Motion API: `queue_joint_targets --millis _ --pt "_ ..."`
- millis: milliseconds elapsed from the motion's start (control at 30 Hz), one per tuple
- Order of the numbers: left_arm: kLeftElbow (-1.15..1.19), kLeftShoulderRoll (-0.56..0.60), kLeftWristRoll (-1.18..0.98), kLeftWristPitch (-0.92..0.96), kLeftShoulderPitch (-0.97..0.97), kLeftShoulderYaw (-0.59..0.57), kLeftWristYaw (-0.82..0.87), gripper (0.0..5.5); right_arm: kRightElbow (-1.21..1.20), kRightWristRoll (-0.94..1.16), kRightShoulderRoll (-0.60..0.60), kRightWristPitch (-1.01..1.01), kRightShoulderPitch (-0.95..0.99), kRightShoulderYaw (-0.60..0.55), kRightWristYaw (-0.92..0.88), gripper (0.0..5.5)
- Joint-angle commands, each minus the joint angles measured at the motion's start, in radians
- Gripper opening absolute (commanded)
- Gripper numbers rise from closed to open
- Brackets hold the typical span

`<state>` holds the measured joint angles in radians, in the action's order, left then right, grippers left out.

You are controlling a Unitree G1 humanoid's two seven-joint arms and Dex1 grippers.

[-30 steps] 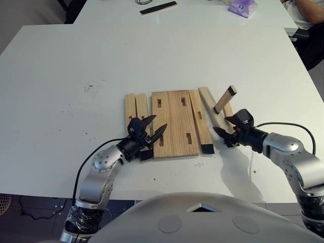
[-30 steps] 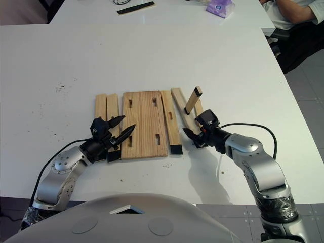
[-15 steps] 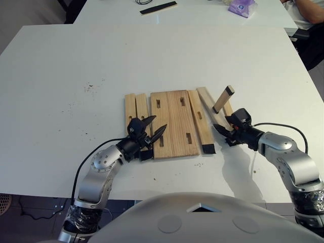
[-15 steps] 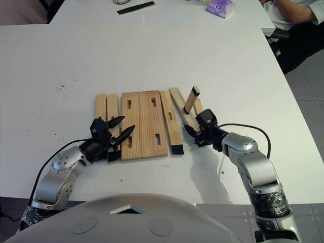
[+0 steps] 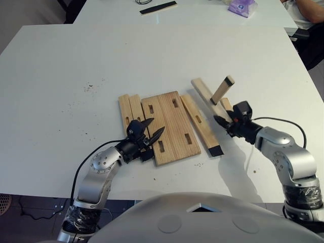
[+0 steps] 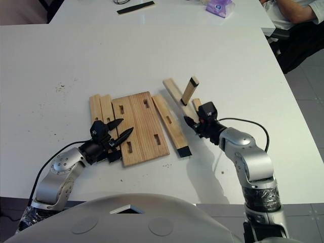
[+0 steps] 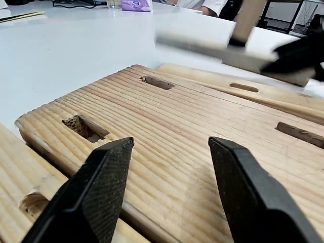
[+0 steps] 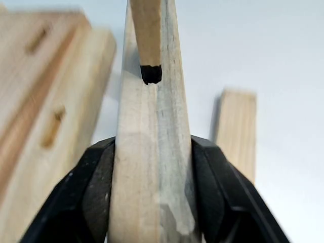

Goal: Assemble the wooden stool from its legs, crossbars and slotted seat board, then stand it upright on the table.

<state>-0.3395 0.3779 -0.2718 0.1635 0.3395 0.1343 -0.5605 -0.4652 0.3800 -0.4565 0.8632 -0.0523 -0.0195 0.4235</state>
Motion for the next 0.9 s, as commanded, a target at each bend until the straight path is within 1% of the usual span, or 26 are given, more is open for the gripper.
queue_joint_targets --millis 33,100,133,233,267,333,467,533,700,900 --pt "-0.115 -0.013 -0.165 0.104 -0.080 -0.074 -0.004 2.76 -0.035 0.184 0.019 -0.009 0.140 -0.102 0.114 2.02" --pt "-0.212 0.027 -0.267 0.184 -0.124 -0.089 -0.037 2.76 -0.033 0.326 -0.012 0.035 0.219 -0.160 0.208 2.02" --pt "-0.259 0.043 -0.355 0.238 -0.153 -0.106 -0.046 2.76 -0.026 0.398 -0.037 0.053 0.258 -0.187 0.262 2.02" --pt "-0.346 0.086 -0.694 0.374 -0.272 -0.173 -0.048 3.17 0.029 0.585 -0.105 0.102 0.341 -0.283 0.371 2.02" --pt "-0.355 0.097 -0.772 0.400 -0.313 -0.189 -0.035 3.33 0.038 0.638 -0.130 0.120 0.355 -0.301 0.405 2.02" --pt "-0.352 0.107 -0.881 0.431 -0.383 -0.213 0.006 3.67 0.037 0.702 -0.183 0.133 0.366 -0.311 0.484 2.02" --pt "-0.327 0.119 -1.068 0.470 -0.454 -0.243 0.046 3.69 0.045 0.746 -0.262 0.117 0.367 -0.300 0.635 2.02" --pt "-0.311 0.121 -1.121 0.482 -0.478 -0.246 0.072 3.69 0.055 0.754 -0.291 0.107 0.370 -0.287 0.692 2.02" --pt "-0.307 0.131 -1.163 0.508 -0.510 -0.224 0.082 3.69 0.079 0.744 -0.295 0.088 0.402 -0.238 0.732 2.02" --pt "-0.313 0.134 -1.074 0.519 -0.532 -0.169 0.060 3.69 0.111 0.678 -0.254 0.041 0.442 -0.099 0.772 2.02"
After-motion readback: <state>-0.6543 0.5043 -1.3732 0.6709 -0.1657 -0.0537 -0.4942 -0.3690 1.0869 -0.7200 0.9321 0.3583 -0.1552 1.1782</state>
